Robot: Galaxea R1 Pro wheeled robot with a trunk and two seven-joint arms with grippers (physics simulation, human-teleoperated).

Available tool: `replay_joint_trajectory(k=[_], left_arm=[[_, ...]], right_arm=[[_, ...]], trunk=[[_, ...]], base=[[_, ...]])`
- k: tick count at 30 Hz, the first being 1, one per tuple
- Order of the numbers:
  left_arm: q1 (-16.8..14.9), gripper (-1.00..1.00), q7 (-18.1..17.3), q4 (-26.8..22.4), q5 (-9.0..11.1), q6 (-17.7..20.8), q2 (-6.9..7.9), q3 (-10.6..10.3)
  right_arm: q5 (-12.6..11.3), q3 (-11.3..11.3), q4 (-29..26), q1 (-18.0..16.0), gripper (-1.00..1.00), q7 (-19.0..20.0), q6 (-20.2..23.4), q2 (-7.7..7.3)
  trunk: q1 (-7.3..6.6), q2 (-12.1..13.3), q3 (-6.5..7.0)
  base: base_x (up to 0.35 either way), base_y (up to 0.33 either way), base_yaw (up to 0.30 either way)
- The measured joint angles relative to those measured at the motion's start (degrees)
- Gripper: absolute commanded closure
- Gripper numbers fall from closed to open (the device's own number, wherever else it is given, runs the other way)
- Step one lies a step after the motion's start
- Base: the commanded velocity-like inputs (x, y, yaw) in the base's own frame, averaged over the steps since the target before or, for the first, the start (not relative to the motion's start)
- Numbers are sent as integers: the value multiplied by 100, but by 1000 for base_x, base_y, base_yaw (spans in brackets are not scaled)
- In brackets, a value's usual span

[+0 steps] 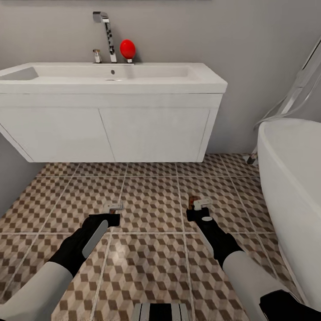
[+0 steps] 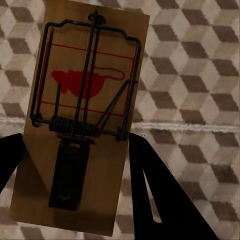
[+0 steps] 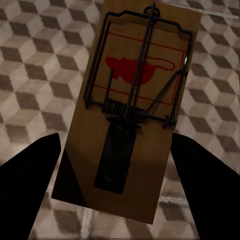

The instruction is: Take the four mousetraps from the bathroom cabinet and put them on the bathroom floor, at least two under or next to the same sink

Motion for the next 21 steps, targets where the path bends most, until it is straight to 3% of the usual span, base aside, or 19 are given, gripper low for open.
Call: replay_joint_trajectory(k=[21], left_arm=[[0,100,0,-23,0,0,0,-1]], right_arm=[[0,1,0,0,100,0,0,0]], trunk=[[54,-28,-656]], base=[[0,0,0]])
